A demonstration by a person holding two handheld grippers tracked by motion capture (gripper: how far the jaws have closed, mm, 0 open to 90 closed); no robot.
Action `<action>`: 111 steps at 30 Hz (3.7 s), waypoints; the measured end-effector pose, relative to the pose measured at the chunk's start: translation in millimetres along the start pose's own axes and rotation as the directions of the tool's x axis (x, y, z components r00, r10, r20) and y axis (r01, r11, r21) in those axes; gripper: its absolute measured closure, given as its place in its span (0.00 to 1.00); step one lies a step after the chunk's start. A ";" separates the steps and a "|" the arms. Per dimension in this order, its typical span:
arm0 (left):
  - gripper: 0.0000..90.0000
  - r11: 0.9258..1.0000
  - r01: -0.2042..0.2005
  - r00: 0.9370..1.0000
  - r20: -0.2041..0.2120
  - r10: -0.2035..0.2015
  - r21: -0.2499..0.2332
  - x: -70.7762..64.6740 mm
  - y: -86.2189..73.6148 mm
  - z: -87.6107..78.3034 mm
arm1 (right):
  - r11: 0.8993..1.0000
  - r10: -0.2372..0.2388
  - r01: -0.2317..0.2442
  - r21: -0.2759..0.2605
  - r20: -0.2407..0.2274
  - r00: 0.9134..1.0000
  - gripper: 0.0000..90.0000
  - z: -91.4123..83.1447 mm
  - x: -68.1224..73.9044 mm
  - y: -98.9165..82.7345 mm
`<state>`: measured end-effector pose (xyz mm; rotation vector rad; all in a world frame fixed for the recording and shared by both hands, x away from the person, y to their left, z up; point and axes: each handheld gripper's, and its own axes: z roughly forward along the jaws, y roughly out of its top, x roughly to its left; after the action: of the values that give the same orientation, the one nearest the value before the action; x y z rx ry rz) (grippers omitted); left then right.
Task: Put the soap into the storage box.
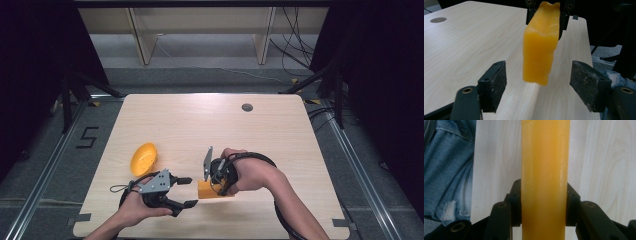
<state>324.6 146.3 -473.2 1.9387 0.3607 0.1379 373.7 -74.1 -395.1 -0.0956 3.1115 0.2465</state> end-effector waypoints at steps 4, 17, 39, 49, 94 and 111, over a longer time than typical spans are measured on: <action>0.36 1.000 -0.009 1.000 0.021 0.009 -0.007 -1.2 1.3 6.3 | 1.000 0.012 -0.012 0.015 -0.012 1.000 0.69 0.2 2.9 5.5; 0.52 0.998 -0.060 0.997 0.052 0.059 0.017 -2.9 -0.2 13.4 | 1.000 0.000 0.001 0.026 -0.023 1.000 0.69 4.6 8.5 16.4; 0.62 0.999 -0.042 0.998 0.055 0.042 0.006 -5.7 -1.3 16.8 | 0.999 -0.046 0.047 0.015 -0.044 0.998 0.69 10.6 13.0 25.0; 0.66 0.997 -0.078 0.995 0.062 0.078 -0.004 -6.7 -1.7 18.0 | 0.998 -0.064 0.064 0.015 -0.042 0.997 0.69 11.9 13.9 28.5; 0.67 0.993 0.053 0.965 -0.251 -0.078 -0.102 -16.9 -8.6 -31.9 | 0.458 0.855 -0.584 -0.670 0.152 0.496 0.60 24.1 16.9 -176.2; 0.67 0.982 0.091 0.905 -0.397 -0.150 -0.165 -5.6 -9.7 -53.0 | 0.373 0.902 -0.593 -0.713 0.128 0.413 0.65 24.3 23.1 -182.9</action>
<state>303.5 194.7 -461.2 1.7319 0.7280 0.4804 362.5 -251.9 -448.2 1.2911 2.1363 1.0221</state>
